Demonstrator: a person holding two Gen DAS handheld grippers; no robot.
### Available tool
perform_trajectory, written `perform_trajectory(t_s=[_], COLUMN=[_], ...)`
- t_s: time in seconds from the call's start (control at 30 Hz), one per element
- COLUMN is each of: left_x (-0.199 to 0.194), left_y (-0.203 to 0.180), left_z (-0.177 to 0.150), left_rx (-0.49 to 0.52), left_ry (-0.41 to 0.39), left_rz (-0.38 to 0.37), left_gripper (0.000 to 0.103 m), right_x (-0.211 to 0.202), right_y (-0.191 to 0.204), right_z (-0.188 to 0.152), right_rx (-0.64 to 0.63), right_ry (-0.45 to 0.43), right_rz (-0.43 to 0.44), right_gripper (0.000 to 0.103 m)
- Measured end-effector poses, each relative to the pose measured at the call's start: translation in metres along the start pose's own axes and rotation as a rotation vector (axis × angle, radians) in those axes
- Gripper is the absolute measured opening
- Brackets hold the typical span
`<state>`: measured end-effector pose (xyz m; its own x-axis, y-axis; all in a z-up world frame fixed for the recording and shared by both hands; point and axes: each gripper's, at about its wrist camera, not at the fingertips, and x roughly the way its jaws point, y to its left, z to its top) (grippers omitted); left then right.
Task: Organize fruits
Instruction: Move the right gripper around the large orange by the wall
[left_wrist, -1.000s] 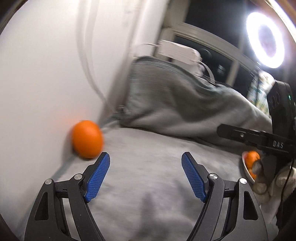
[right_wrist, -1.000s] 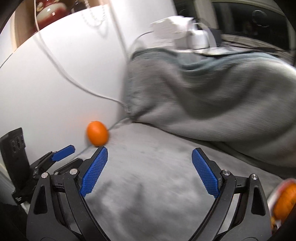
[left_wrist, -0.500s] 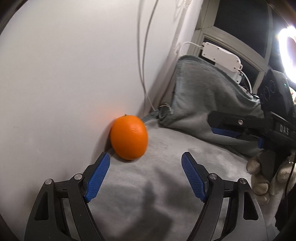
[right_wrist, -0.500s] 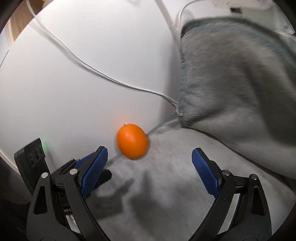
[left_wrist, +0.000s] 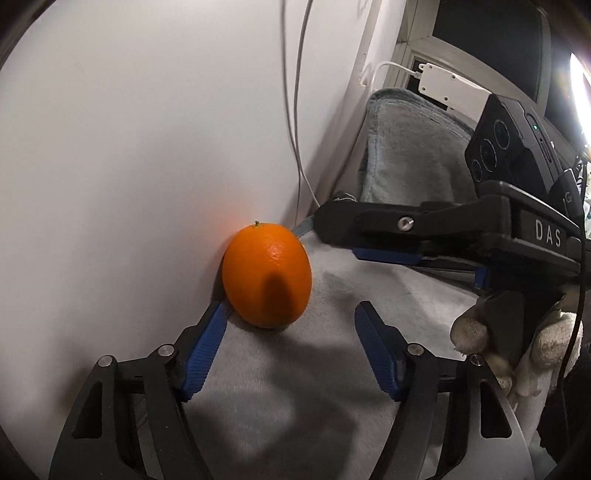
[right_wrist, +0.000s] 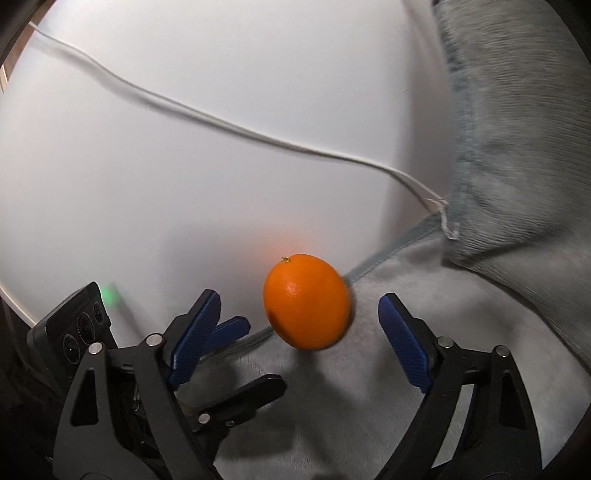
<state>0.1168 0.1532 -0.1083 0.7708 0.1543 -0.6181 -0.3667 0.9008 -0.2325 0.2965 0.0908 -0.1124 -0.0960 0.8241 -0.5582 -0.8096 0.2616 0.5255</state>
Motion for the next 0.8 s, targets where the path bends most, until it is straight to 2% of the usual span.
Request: perform_trajectory(t_s=[0.23,0.53,0.8], left_x=[0.01,0.022,0.035], left_y=[0.005,0.01,0.014], left_z=[0.001,0.001,0.002], left_rx=[-0.014,-0.021,-0.043], left_ry=[0.01,0.048,0.092], left_rz=[0.01,0.005,-0.004], left_gripper=[0.069,0.064,0.061], right_x=[0.023,0.048,0.055], right_y=[-0.002,-0.004,-0.001], right_z=[0.001,-0.001,-0.003], right_rx=[-0.018,-0.027,-0.03], right_ry=[0.036,0.088,0.086], right_rz=[0.02,0.017,0.016], right_gripper=[0.089,0.071,0.069])
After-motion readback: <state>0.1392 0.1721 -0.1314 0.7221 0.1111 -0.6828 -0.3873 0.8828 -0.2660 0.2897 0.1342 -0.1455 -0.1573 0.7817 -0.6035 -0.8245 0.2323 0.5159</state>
